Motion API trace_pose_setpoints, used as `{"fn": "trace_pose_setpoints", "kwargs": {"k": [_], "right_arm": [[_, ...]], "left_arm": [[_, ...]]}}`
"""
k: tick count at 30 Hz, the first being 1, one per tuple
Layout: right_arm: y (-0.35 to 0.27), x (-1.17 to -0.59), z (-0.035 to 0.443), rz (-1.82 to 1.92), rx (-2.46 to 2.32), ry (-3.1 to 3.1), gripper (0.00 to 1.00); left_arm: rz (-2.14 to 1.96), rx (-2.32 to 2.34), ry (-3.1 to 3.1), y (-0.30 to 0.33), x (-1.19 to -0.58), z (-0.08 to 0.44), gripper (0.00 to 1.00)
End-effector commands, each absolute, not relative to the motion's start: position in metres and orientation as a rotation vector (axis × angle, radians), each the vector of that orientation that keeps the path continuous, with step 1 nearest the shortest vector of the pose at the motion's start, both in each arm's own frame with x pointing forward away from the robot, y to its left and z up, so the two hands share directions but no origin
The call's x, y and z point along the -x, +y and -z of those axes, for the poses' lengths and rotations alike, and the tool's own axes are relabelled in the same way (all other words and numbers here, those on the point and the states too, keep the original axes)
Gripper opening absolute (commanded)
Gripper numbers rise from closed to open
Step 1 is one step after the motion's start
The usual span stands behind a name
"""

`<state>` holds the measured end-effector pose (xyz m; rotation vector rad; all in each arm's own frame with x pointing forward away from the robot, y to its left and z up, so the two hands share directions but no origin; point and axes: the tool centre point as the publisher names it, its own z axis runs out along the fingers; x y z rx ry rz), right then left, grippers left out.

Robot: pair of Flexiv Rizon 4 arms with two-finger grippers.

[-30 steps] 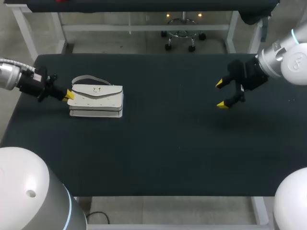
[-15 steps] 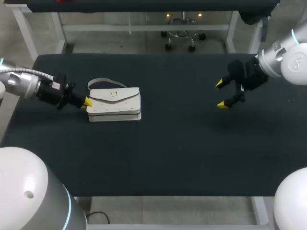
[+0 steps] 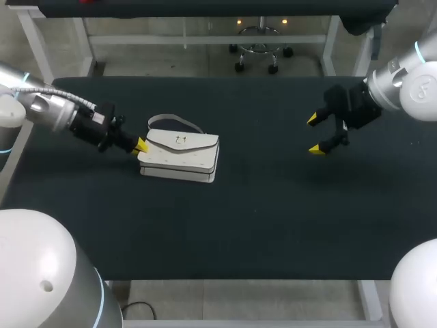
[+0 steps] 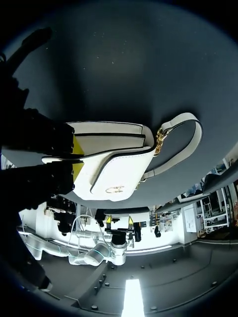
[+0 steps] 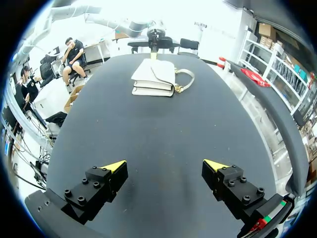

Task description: Pick up the bag, open it, inspect its contents, close it, and place it on the opposite side

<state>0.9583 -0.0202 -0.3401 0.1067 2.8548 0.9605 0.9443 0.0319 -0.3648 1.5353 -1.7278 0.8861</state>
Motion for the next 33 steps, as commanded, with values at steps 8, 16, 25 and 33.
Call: {"fn": "trace_pose_setpoints", "kwargs": {"k": [8,16,25,33], "right_arm": [[-0.020,-0.958,0.341,-0.963,-0.106,2.851,1.00],[-0.020,-0.958,0.341,-0.963,-0.106,2.851,1.00],[-0.020,-0.958,0.341,-0.963,-0.106,2.851,1.00],[-0.020,-0.958,0.341,-0.963,-0.106,2.851,1.00]], "left_arm": [[-0.885,-1.515,-1.788,0.049,-0.941,0.360,0.83],[-0.811,-1.483,-1.824,0.055,-0.954,0.346,0.55],[-0.676,-1.490,-1.797,0.054,-0.966,0.350,0.42],[-0.675,-1.520,-1.723,0.047,-0.963,0.359,0.41]]}}
